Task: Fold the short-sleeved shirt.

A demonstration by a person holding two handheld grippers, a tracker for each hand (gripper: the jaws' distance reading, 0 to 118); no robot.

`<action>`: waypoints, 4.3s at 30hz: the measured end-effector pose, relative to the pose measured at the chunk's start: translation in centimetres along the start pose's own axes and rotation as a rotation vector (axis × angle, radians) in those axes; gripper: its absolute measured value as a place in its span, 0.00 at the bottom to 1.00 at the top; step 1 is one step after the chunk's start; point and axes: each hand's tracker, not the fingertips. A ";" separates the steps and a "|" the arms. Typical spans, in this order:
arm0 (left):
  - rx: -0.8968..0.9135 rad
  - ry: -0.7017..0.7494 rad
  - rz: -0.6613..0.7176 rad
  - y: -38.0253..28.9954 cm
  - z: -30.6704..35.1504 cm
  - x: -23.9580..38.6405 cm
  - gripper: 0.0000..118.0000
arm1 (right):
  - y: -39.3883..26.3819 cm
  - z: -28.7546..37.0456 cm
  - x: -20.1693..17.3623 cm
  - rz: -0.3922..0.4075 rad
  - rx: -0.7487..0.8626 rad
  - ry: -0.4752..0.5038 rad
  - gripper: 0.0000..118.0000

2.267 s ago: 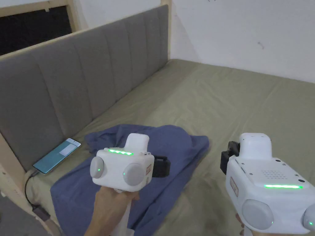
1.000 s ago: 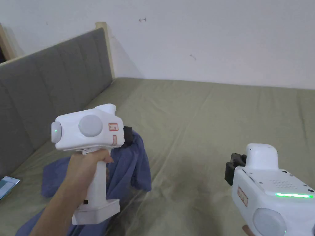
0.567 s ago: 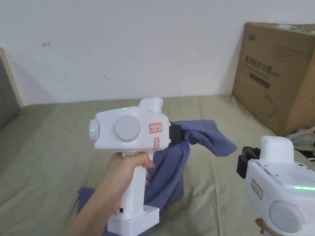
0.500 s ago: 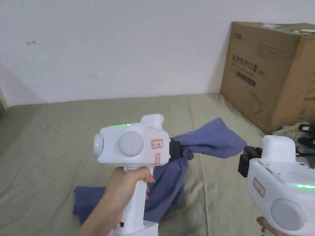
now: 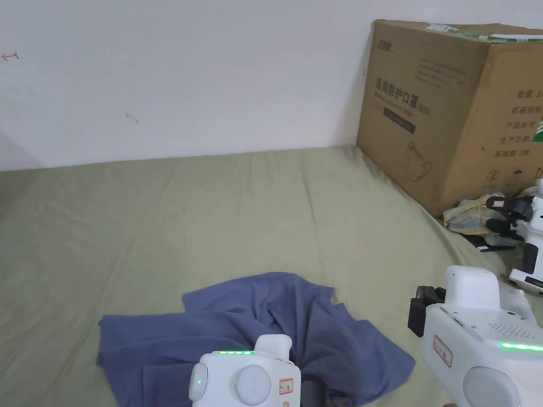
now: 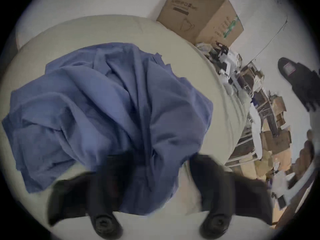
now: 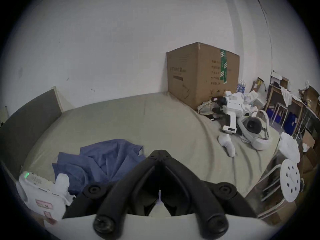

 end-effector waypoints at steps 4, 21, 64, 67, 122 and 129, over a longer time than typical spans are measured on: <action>0.098 0.031 -0.035 0.7 4.3 -1.1 0.94 | -0.5 -0.4 -2.4 0.044 -0.018 0.052 0.01; 0.157 0.324 0.282 -3.4 14.4 -19.4 0.00 | -1.0 -6.2 -13.5 0.128 -0.122 0.255 0.01; 0.126 0.401 0.223 11.2 10.4 -29.4 0.06 | -0.2 -36.8 -16.1 0.275 -0.595 0.247 0.48; 0.109 0.410 0.219 11.3 10.2 -29.3 0.06 | 1.5 -36.4 -16.4 0.258 -0.599 0.248 0.29; 0.866 0.796 -0.023 43.1 45.1 -20.9 0.06 | 52.5 -16.2 -10.3 -0.125 0.233 0.157 0.03; 0.965 0.929 -0.098 47.4 43.8 -22.6 0.06 | 54.2 -19.7 -13.2 -0.036 0.278 0.136 0.03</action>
